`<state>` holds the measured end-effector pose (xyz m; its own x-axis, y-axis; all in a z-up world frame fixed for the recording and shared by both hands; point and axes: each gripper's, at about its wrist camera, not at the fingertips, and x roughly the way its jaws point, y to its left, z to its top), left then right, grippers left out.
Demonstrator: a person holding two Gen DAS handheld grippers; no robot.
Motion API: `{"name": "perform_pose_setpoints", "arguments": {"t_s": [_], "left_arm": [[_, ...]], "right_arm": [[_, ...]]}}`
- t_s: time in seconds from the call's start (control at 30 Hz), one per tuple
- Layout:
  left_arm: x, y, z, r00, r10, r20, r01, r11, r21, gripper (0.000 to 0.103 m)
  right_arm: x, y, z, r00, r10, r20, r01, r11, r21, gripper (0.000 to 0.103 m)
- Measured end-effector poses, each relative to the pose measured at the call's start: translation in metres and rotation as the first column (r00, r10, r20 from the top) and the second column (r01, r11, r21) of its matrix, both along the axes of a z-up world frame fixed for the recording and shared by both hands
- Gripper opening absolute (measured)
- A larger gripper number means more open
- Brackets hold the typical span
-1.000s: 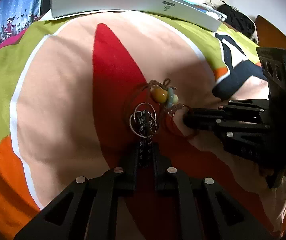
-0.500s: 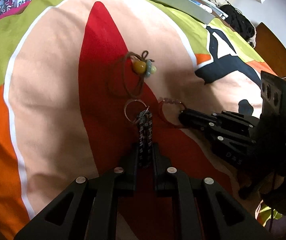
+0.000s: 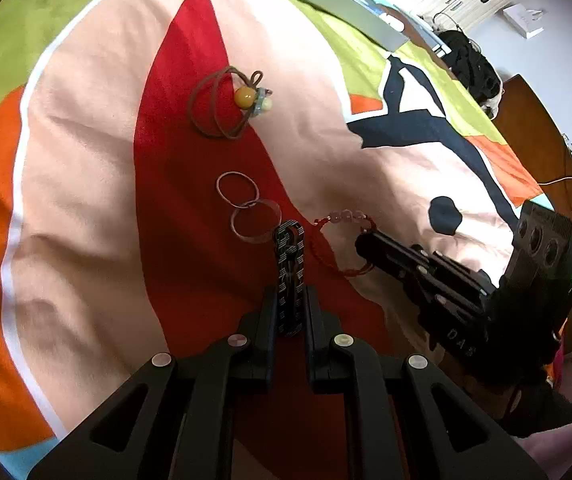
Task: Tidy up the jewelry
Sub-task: 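Grasp the black beaded strip with the left tool while the right tool grasps the red bead bracelet, then carry the black strip and red bracelet into the white tray and open both tools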
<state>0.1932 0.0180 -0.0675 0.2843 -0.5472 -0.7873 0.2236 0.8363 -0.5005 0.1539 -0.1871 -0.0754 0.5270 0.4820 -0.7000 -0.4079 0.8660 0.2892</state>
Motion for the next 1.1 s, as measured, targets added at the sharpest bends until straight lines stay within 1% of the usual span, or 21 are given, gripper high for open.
{"name": "perform_pose_setpoints", "arguments": {"t_s": [0.17, 0.23, 0.4, 0.6, 0.7, 0.83, 0.97, 1.03, 1.1], "left_arm": [[-0.012, -0.004, 0.006, 1.0, -0.003, -0.004, 0.003, 0.999, -0.042, 0.009], [-0.015, -0.008, 0.01, 1.0, -0.004, 0.005, 0.004, 0.999, -0.041, 0.009], [-0.019, -0.02, 0.026, 0.995, -0.013, 0.097, 0.013, 1.0, -0.008, 0.009], [-0.007, -0.037, 0.049, 0.975, -0.021, 0.221, 0.008, 0.998, 0.057, 0.009], [0.007, -0.043, 0.065, 0.959, -0.011, 0.284, -0.011, 0.997, 0.075, 0.009], [0.036, -0.04, 0.09, 0.932, 0.042, 0.36, -0.068, 0.996, 0.06, 0.009], [0.074, -0.03, 0.112, 0.904, 0.106, 0.413, -0.138, 0.989, 0.048, 0.009], [0.099, -0.022, 0.121, 0.89, 0.133, 0.437, -0.172, 0.984, 0.05, 0.009], [0.117, -0.014, 0.129, 0.88, 0.152, 0.45, -0.196, 0.979, 0.053, 0.009]], "right_arm": [[-0.011, -0.006, 0.007, 1.0, -0.012, 0.027, 0.012, 1.0, 0.013, 0.004], [-0.015, -0.009, 0.012, 0.999, -0.018, 0.043, 0.018, 1.0, 0.017, 0.004], [-0.017, -0.016, 0.023, 0.996, -0.022, 0.082, 0.021, 1.0, 0.009, 0.004], [-0.005, -0.024, 0.044, 0.991, -0.018, 0.131, 0.018, 1.0, 0.003, 0.004], [0.01, -0.027, 0.063, 0.984, -0.015, 0.177, 0.016, 1.0, -0.004, 0.004], [0.04, -0.032, 0.092, 0.97, -0.009, 0.245, 0.012, 1.0, -0.01, 0.004], [0.085, -0.031, 0.123, 0.952, -0.013, 0.305, 0.016, 1.0, -0.008, 0.004], [0.108, -0.029, 0.134, 0.945, -0.021, 0.325, 0.023, 1.0, -0.002, 0.004], [0.127, -0.029, 0.141, 0.94, -0.031, 0.339, 0.031, 1.0, 0.006, 0.004]]}}
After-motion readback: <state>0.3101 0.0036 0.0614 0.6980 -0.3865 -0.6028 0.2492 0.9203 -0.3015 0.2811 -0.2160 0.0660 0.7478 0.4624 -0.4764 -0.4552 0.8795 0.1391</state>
